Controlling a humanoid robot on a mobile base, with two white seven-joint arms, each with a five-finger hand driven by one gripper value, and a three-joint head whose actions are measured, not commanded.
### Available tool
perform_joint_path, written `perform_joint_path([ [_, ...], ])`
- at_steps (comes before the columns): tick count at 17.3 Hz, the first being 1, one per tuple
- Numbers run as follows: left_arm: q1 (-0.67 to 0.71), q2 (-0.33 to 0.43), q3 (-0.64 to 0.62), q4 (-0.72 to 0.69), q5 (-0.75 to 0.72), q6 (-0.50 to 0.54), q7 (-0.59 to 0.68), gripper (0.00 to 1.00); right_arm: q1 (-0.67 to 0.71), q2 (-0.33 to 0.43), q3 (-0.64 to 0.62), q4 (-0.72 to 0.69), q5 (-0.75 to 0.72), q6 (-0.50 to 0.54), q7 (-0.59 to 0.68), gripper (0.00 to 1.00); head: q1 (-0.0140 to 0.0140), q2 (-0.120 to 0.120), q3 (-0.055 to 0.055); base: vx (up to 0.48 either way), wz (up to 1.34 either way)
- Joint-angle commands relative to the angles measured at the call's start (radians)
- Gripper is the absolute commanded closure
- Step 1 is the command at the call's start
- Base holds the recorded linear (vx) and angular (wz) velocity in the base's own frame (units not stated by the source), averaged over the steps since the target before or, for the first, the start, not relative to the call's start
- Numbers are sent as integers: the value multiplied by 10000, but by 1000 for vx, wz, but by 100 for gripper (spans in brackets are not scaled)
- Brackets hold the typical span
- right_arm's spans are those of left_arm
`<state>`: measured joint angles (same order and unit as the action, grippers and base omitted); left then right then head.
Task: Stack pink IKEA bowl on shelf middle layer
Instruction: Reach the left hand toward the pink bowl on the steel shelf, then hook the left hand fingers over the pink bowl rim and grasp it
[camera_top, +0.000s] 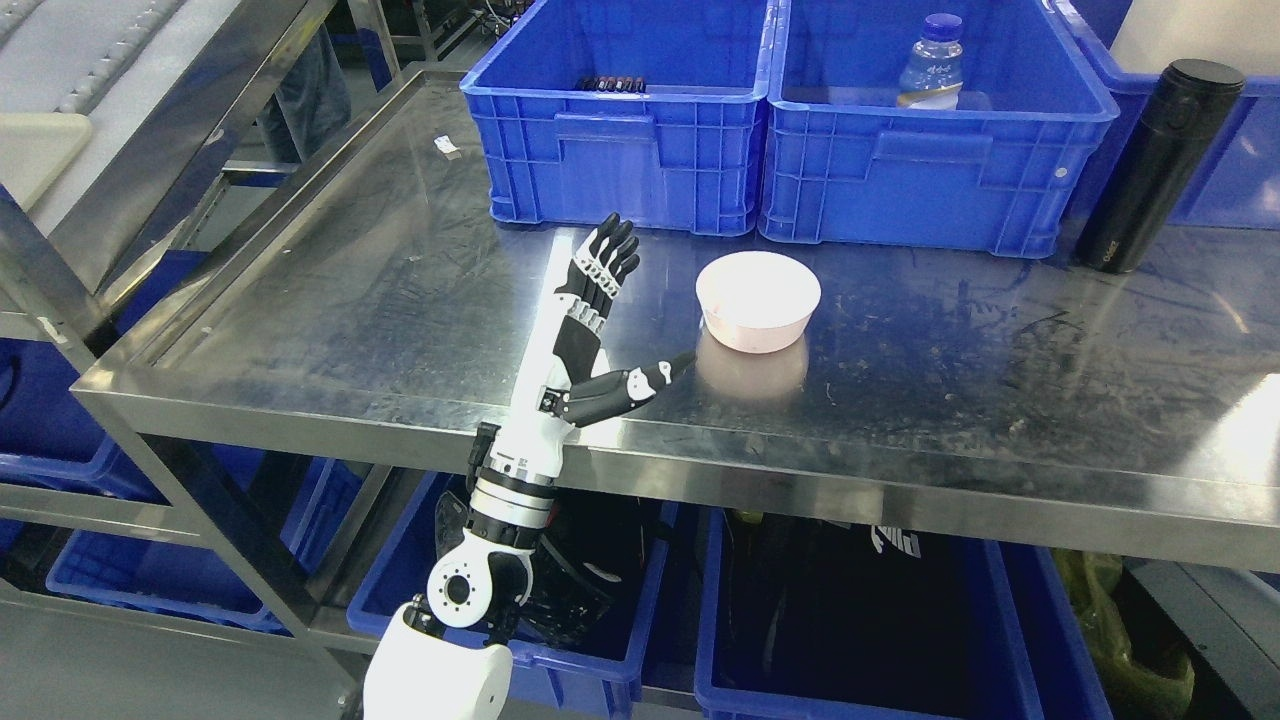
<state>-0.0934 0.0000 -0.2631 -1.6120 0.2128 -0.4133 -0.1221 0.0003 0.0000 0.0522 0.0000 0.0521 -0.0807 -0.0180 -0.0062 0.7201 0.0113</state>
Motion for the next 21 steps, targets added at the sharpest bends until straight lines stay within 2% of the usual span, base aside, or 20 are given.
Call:
perform_joint_path([
  [1, -214, 175, -467, -17, -12, -55, -21, 0, 28, -175, 0, -175, 0, -6, -4, 0, 0, 0, 0, 42, -12],
  [3, -1055, 175, -575, -17, -376, 21, -6, 2, 28, -175, 0, -175, 0, -6, -4, 0, 0, 0, 0, 42, 18],
  [6, -3064, 1085, -575, 90, -3802, 983, -250, 1, 28, -175, 0, -175, 0, -6, -4, 0, 0, 0, 0, 31, 41],
  [7, -3540, 1545, -621, 75, -4939, 1535, -783, 1, 28, -175, 0, -175, 0, -6, -4, 0, 0, 0, 0, 0, 0],
  [8, -3909, 2157, -727, 75, -6485, 2239, -1958, 1, 43, -175, 0, -175, 0, -6, -4, 0, 0, 0, 0, 0, 0],
  [9, -4065, 2497, -713, 75, -7928, 2367, -2956, 1, 28, -175, 0, -175, 0, -6, -4, 0, 0, 0, 0, 0, -21],
  [10, -4264, 2683, -713, 45, -8549, 1715, -3893, 2, 28, -175, 0, -175, 0, -6, -4, 0, 0, -1, 0, -11, -2],
  [11, -4433, 2867, -698, 44, -8708, 1193, -4388, 7, 28, -175, 0, -175, 0, -6, -4, 0, 0, -1, 0, -11, -2],
  [12, -4511, 3142, -698, 44, -8967, 747, -4682, 7, 28, -175, 0, -175, 0, -6, -4, 0, 0, 0, 0, -8, -24],
  [13, -4527, 3084, -591, 44, -9000, 181, -5003, 8, 28, -175, 0, -175, 0, -6, -4, 0, 0, -1, 0, -6, -17],
  [14, -4527, 2901, -454, 44, -9001, 69, -5553, 8, 43, -175, 0, -175, 0, -6, -4, 0, 0, 0, 0, -6, -17],
  [17, -4450, 1630, -24, 75, -8985, 98, -6065, 2, 28, -175, 0, -175, 0, -6, -4, 0, 0, 0, 0, 0, 0],
  [18, -4496, 1444, -23, 75, -9000, 83, -6095, 1, 28, -175, 0, -175, 0, -6, -4, 0, 0, -1, 0, 0, 0],
  [21, -4770, 1533, -176, 75, -9992, 357, -6264, 8, 43, -175, 0, -175, 0, -6, -4, 0, 0, 0, 0, 12, 0],
])
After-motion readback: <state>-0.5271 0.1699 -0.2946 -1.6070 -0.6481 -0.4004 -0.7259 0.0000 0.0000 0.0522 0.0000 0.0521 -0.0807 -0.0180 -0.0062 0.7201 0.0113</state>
